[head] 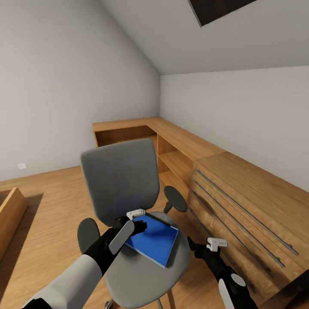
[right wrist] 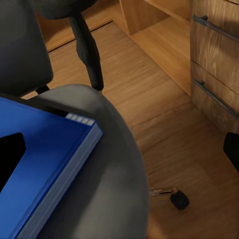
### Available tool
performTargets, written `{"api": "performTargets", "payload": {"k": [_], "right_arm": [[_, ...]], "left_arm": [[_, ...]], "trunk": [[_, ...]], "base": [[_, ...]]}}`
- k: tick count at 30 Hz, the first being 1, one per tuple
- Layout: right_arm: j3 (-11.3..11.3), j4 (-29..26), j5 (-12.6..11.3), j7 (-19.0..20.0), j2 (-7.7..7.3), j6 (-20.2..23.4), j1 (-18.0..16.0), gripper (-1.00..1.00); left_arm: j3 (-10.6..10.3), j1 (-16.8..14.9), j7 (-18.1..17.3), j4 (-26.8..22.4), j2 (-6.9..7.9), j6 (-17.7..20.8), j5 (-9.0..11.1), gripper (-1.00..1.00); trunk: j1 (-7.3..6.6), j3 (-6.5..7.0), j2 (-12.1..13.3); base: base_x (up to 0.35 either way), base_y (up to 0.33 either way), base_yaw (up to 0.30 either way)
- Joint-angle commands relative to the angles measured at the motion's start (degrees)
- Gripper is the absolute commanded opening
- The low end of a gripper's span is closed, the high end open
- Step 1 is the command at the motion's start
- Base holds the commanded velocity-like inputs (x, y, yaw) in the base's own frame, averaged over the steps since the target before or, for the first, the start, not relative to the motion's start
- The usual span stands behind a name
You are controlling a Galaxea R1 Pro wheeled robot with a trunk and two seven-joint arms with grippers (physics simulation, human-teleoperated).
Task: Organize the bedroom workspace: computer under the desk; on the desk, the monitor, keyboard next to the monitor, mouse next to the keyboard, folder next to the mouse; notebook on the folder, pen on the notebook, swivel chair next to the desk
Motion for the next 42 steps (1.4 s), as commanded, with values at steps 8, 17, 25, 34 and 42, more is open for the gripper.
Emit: {"api": "performTargets", "payload": {"k": [8,17,25,34,42], "right_arm": [[-0.21,-0.03,-0.59,0.48,0.06,0.29,-0.03,1.0],[-0.22,0.02,-0.59,0.57,0.05,0.21,-0.03,1.0],[-0.22,0.05,-0.65,0.7,-0.84,0.2,-0.03,1.0],[-0.22,0.05,-0.68,0.72,-1.06,0.2,-0.03,1.0],[-0.22,0.06,-0.68,0.71,-1.09,0.2,-0.03,1.0]], "left_arm": [[-0.27,-0.05,0.47,2.87,-0.18,-5.3,0.56,1.0],[-0.38,-0.05,0.62,3.22,-0.23,-7.55,0.2,1.0],[-0.36,-0.05,0.49,3.22,-0.23,-7.69,0.32,1.0],[-0.35,-0.05,0.47,3.61,-0.2,-7.77,0.49,1.0],[-0.26,-0.05,0.72,3.78,0.04,-7.79,0.46,1.0]], "trunk": [[1.53,-1.31,-2.84],[3.51,-2.93,-6.45],[4.17,-3.47,-7.65],[4.17,-3.47,-7.65],[4.17,-3.47,-7.65]], "base": [[0.001,-0.001,0.0],[0.0,0.0,0.0],[0.0,0.0,0.0],[0.0,0.0,0.0],[0.0,0.0,0.0]]}}
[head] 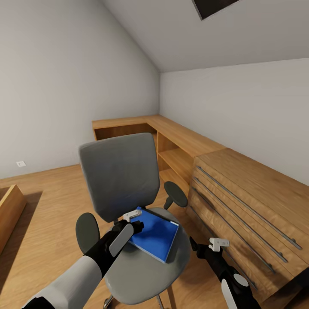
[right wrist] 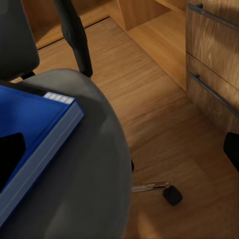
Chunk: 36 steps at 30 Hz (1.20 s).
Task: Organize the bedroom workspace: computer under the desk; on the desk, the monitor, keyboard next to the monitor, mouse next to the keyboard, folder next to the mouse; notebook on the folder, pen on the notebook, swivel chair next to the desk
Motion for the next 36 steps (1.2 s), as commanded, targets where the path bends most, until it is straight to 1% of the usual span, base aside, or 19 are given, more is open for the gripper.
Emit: {"api": "performTargets", "payload": {"k": [1,4,6,8,10,13,16,19,27,36], "right_arm": [[-0.21,-0.04,-0.58,0.48,0.02,0.29,-0.03,1.0],[-0.21,-0.04,-0.59,0.76,-0.33,0.29,-0.03,1.0],[-0.21,-0.01,-0.62,1.64,-0.9,0.31,-0.03,1.0],[-0.21,0.02,-0.63,3.97,-1.49,0.35,-0.03,1.0],[-0.21,0.03,-0.62,5.06,-1.65,0.36,-0.03,1.0],[-0.21,0.04,-0.6,6.59,-1.85,0.37,-0.03,1.0],[-0.21,0.04,-0.6,7.07,-1.9,0.38,-0.03,1.0],[-0.21,0.05,-0.6,7.28,-1.96,0.38,-0.03,1.0],[-0.21,-0.1,-0.6,7.48,-2.11,0.38,-0.03,1.0],[-0.21,-0.13,-0.65,7.51,-2.53,0.41,-0.03,1.0]], "left_arm": [[-0.2,-0.05,0.49,0.02,0.1,0.04,0.42,1.0],[-0.2,-0.05,0.49,0.88,0.17,-0.02,0.39,1.0],[-0.2,-0.05,0.45,1.69,0.19,-0.06,0.35,1.0],[-0.2,-0.05,0.4,2.38,0.2,-0.15,0.35,1.0],[-0.2,-0.05,0.39,2.59,0.2,-0.27,0.37,1.0],[-0.2,-0.05,0.43,2.84,0.21,-1.92,0.38,1.0],[-0.2,-0.05,0.4,3.29,0.21,-3.31,0.39,1.0],[-0.2,-0.05,0.34,4.03,0.21,-3.91,0.31,1.0],[-0.22,-0.05,0.13,5.28,0.21,-4.3,0.32,1.0],[-0.29,-0.05,0.02,5.5,0.21,-4.33,0.3,1.0]], "trunk": [[-0.01,-0.05,-0.03],[-0.01,-0.05,-0.03],[-0.01,-0.05,-0.03],[-0.01,-0.05,-0.03],[-0.01,-0.05,-0.03],[-0.01,-0.05,-0.03],[-0.01,-0.05,-0.03],[-0.01,-0.05,-0.03],[-0.01,-0.05,-0.03],[1.97,-1.67,-3.64]], "base": [[0.0,0.0,0.0],[0.0,0.0,0.0],[0.0,0.0,0.0],[0.0,0.0,0.0],[0.0,0.0,0.0],[0.0,0.0,0.0],[0.0,0.0,0.0],[0.0,0.0,0.0],[0.0,0.0,0.0],[0.0,0.0,0.0]]}}
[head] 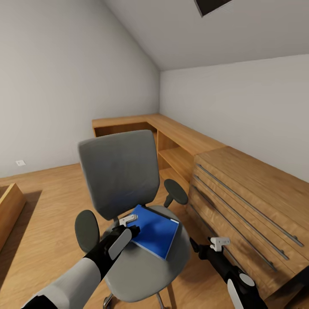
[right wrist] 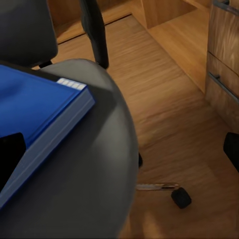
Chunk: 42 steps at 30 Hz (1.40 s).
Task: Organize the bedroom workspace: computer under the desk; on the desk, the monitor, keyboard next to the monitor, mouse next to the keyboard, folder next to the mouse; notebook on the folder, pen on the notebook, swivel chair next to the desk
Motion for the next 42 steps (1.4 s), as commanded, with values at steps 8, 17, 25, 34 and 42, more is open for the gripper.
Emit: {"api": "performTargets", "payload": {"k": [8,17,25,34,42], "right_arm": [[-0.2,0.02,-0.54,0.44,0.04,0.28,-0.03,1.0],[-0.2,0.04,-0.53,0.44,0.03,0.27,-0.03,1.0],[-0.2,0.0,-0.53,0.44,0.03,0.27,-0.03,1.0],[-0.2,0.02,-0.53,0.44,0.03,0.27,-0.03,1.0],[-0.2,0.05,-0.53,0.44,0.03,0.27,-0.03,1.0]], "left_arm": [[-0.26,-0.05,0.43,-0.08,0.01,0.1,0.3,1.0],[-0.26,-0.05,0.39,-0.08,-0.04,0.1,0.16,1.0],[-0.26,-0.05,0.25,-0.08,-0.12,0.25,0.36,1.0],[-0.26,-0.05,0.3,-0.08,-0.05,0.21,0.44,1.0],[-0.26,-0.05,0.28,-0.08,-0.05,0.19,0.46,1.0]], "trunk": [[1.76,-1.49,-3.25],[1.76,-1.49,-3.25],[1.76,-1.49,-3.25],[1.76,-1.49,-3.25],[1.76,-1.49,-3.25]], "base": [[0.0,0.0,0.0],[0.0,0.0,0.0],[0.0,0.0,0.0],[-0.023,-0.06,0.0],[-0.028,-0.084,0.0]]}}
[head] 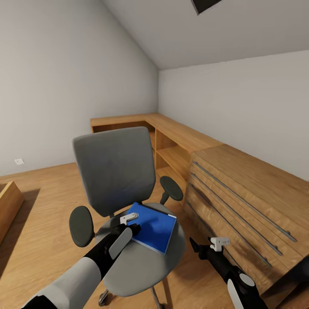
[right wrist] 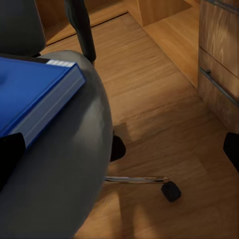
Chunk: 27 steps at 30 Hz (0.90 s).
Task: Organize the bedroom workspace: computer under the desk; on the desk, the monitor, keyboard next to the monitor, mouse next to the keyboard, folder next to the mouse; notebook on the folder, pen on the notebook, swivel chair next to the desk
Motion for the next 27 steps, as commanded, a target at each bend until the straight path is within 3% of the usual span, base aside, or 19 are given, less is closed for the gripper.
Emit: {"api": "performTargets", "payload": {"k": [1,27], "right_arm": [[-0.19,-0.02,-0.58,0.44,0.06,0.3,-0.03,1.0],[-0.19,0.07,-0.58,0.44,0.06,0.3,-0.03,1.0]], "left_arm": [[-0.3,0.0,0.34,1.22,0.03,0.02,1.38,1.0],[-0.3,0.0,0.57,1.22,0.03,0.02,0.86,1.0]], "trunk": [[0.0,-0.07,-0.02],[0.0,-0.07,-0.02]], "base": [[-0.006,-0.018,0.0],[-0.04,-0.05,0.0]]}}
